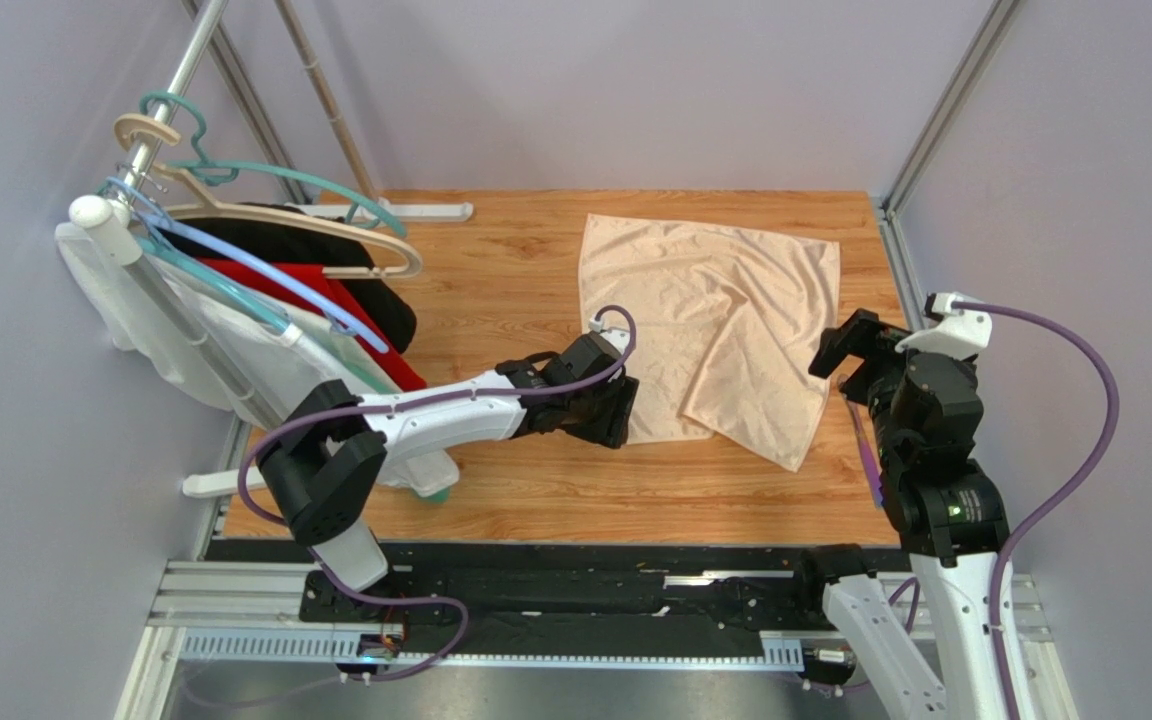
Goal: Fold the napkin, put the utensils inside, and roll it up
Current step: Flatten the napkin out
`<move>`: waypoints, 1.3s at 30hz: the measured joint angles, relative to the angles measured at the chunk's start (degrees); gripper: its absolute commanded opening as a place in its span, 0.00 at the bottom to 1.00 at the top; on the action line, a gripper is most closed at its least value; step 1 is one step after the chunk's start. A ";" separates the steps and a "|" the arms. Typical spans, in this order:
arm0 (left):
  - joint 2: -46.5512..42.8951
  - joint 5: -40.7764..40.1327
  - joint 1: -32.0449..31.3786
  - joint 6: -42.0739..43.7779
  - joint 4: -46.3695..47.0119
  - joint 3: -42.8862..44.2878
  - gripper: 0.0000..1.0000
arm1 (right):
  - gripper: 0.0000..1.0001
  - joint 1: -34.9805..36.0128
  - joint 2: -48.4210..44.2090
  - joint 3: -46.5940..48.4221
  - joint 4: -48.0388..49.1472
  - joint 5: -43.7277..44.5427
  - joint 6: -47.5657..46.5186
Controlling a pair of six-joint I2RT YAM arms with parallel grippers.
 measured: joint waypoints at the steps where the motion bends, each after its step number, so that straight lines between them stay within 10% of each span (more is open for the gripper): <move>1: 0.37 -0.50 0.11 -0.66 0.17 -0.31 0.60 | 0.92 0.02 0.00 0.00 0.00 -0.15 0.02; 39: 10.38 -5.75 2.78 -5.01 2.56 1.60 0.36 | 0.92 0.02 0.44 0.00 -0.02 -1.42 0.02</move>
